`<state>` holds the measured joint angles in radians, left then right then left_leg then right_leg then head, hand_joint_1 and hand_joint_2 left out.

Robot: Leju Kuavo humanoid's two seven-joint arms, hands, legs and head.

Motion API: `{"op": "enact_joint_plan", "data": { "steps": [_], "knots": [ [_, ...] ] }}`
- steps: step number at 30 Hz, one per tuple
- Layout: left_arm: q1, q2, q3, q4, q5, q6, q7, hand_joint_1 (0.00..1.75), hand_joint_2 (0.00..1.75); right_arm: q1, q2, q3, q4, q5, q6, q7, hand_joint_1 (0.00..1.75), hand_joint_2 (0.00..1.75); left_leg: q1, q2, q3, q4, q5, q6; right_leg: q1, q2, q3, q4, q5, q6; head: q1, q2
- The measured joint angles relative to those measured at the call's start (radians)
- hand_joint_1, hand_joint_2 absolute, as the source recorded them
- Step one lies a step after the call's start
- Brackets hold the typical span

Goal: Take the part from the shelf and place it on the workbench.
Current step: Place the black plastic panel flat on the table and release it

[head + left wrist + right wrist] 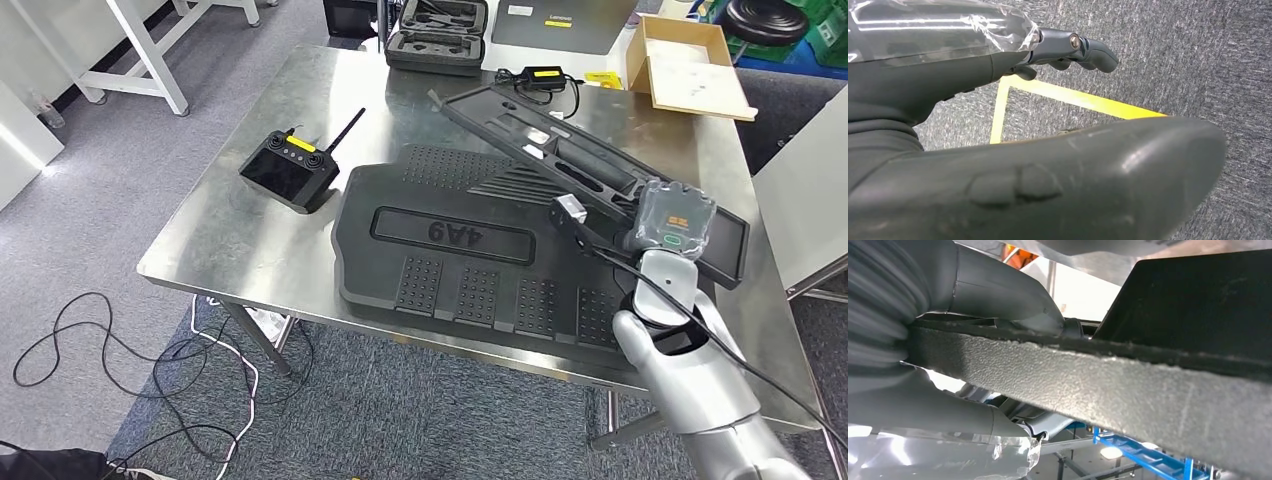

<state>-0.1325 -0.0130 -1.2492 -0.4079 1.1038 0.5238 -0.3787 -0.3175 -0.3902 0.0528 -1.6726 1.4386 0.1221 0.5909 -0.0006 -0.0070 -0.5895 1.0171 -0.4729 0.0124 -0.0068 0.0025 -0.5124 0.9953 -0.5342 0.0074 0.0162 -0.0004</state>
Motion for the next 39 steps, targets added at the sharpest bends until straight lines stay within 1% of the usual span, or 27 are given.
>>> {"op": "enact_joint_plan", "data": {
  "steps": [7,12,16,23,25,26,29,30,34,38,39],
  "knots": [
    [0.000,0.000,-0.001,-0.002,0.008,0.000,0.003,0.00,0.00,0.010,0.000,-0.001,0.024,0.023,0.029,0.000,1.69,1.75,0.000,0.000,0.000,0.000,0.000,0.000,0.000,0.000,0.000,0.000,0.000,0.000,0.000,0.000],
    [0.000,0.000,-0.001,-0.006,0.016,0.000,0.003,0.00,0.00,0.010,0.003,0.005,0.041,0.041,0.037,0.000,1.75,1.75,0.000,0.000,0.000,0.000,0.000,0.000,0.000,0.000,0.000,0.000,0.000,0.000,0.000,0.000],
    [0.000,-0.001,-0.001,-0.009,0.024,0.001,0.003,0.00,0.00,0.010,0.004,0.018,0.062,0.060,0.048,0.000,1.75,1.75,0.000,0.000,0.000,0.000,0.000,0.000,0.000,0.000,0.001,0.000,0.000,0.000,0.000,0.000],
    [0.000,-0.003,-0.002,-0.014,0.039,0.004,0.003,0.00,0.00,0.010,0.014,0.050,0.118,0.070,0.042,0.000,1.72,1.75,0.000,0.000,0.000,0.000,0.000,0.000,0.000,0.000,0.001,0.000,0.000,0.000,-0.001,0.000],
    [0.000,-0.004,-0.002,-0.016,0.041,0.004,0.003,0.00,0.00,0.010,0.018,0.058,0.134,0.072,0.040,0.000,1.68,1.75,0.000,0.000,0.000,0.000,0.000,0.000,0.000,0.000,0.001,0.000,0.000,0.000,-0.001,0.000],
    [0.000,-0.004,-0.002,-0.016,0.042,0.004,0.002,0.00,0.00,0.010,0.021,0.062,0.142,0.074,0.040,0.000,1.56,1.75,0.000,0.000,0.000,0.000,0.000,0.000,0.000,0.000,0.001,0.000,0.000,0.000,-0.001,0.000],
    [0.000,-0.004,-0.002,-0.017,0.049,0.006,0.000,0.00,0.00,0.012,0.028,0.072,0.163,0.078,0.042,0.000,0.31,1.75,0.000,0.000,0.000,0.000,0.000,0.000,0.000,0.000,0.001,0.000,0.000,0.000,-0.001,0.000],
    [0.000,-0.005,-0.002,-0.017,0.050,0.007,0.000,0.00,0.00,0.013,0.031,0.076,0.170,0.079,0.042,0.000,0.00,1.75,0.000,0.000,0.000,0.000,0.000,0.000,0.000,0.000,0.001,0.000,0.000,0.000,-0.001,0.000],
    [0.000,-0.005,-0.002,-0.017,0.057,0.011,-0.004,0.00,0.00,0.015,0.041,0.093,0.200,0.075,0.040,0.000,0.00,1.75,0.000,0.000,0.000,0.000,0.000,0.000,0.000,0.000,0.001,0.000,0.000,0.000,-0.001,0.000],
    [0.002,-0.005,-0.002,-0.017,0.067,0.014,-0.009,0.00,0.00,0.011,0.050,0.109,0.218,0.051,0.015,0.000,0.00,0.00,0.000,0.000,0.001,0.000,0.000,0.000,0.000,0.000,0.002,0.000,0.000,0.000,-0.001,0.000],
    [0.002,-0.005,-0.002,-0.017,0.069,0.014,-0.011,0.00,0.00,0.008,0.051,0.112,0.219,0.048,0.007,0.000,0.00,0.00,0.000,0.000,0.001,0.000,0.000,0.000,0.000,0.000,0.002,0.000,0.000,0.000,-0.001,0.000]
  ]
}}
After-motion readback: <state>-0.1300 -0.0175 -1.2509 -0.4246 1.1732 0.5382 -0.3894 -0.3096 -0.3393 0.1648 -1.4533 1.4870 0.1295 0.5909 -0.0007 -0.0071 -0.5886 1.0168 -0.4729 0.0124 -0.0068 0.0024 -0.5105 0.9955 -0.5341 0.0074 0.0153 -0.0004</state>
